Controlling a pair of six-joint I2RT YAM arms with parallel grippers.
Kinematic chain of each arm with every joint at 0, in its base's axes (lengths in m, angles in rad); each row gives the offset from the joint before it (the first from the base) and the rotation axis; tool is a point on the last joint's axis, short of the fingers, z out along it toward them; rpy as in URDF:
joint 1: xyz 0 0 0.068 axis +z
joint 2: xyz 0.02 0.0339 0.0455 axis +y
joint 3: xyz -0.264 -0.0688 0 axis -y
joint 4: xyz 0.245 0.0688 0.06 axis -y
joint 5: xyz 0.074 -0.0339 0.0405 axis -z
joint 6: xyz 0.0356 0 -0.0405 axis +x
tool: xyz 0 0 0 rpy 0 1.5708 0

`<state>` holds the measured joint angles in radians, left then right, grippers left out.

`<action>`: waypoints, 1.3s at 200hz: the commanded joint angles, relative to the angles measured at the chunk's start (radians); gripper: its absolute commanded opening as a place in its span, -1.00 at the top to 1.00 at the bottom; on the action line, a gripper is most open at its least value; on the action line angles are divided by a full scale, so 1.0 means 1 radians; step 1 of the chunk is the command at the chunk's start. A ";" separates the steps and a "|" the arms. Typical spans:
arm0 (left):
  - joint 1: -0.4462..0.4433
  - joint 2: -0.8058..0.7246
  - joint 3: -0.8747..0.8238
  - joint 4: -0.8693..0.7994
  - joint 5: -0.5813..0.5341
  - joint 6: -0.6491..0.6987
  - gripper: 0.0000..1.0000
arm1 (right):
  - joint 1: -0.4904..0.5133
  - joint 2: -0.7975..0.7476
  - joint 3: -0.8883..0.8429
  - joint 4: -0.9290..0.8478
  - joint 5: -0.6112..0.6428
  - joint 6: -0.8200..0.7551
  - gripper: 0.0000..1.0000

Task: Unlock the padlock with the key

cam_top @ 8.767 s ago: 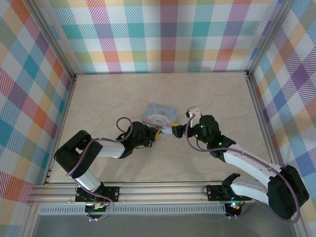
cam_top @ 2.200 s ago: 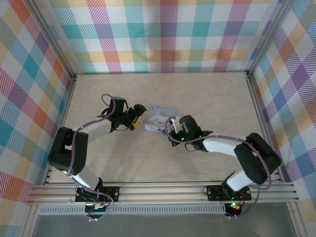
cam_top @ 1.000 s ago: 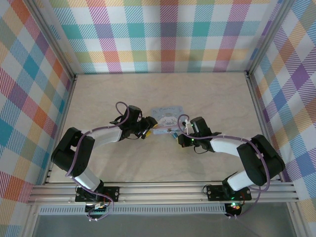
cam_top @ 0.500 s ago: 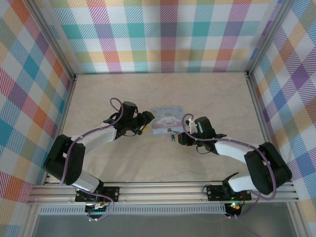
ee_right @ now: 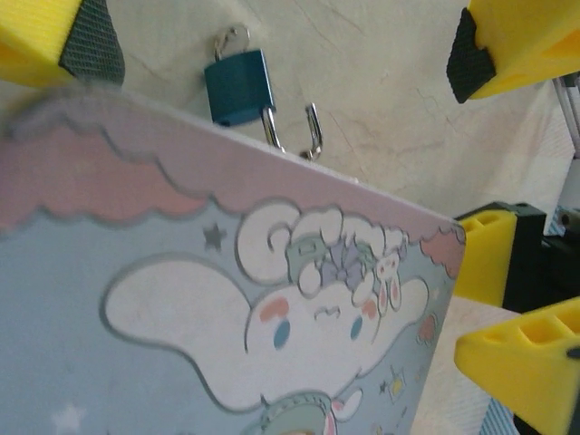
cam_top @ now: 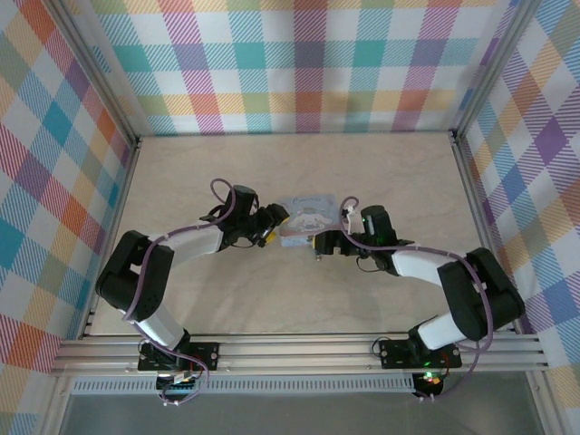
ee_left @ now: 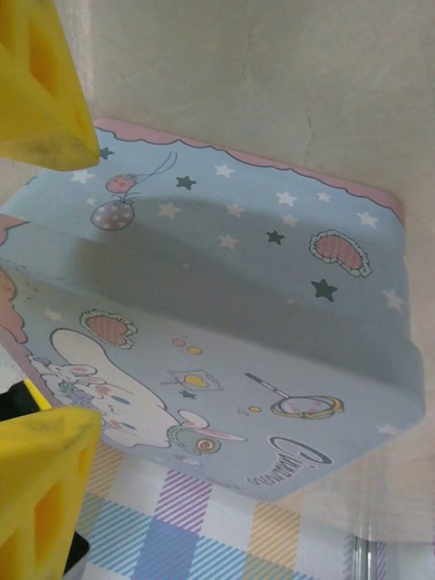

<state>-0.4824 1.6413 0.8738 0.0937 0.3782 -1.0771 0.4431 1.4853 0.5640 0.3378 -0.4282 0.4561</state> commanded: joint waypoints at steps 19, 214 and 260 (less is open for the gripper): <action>-0.024 -0.006 -0.035 0.037 0.019 -0.014 -0.39 | -0.027 0.085 0.123 0.029 -0.067 -0.057 -0.89; -0.024 -0.024 0.117 -0.212 -0.088 0.178 -0.41 | -0.063 0.227 0.148 0.107 -0.248 0.017 -0.33; -0.022 0.006 0.114 -0.204 -0.084 0.180 -0.42 | -0.063 0.274 0.176 0.114 -0.237 0.000 -0.22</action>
<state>-0.4980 1.6283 0.9665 -0.1219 0.2787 -0.9180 0.3855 1.7378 0.7082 0.4099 -0.6411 0.4587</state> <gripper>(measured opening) 0.707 0.623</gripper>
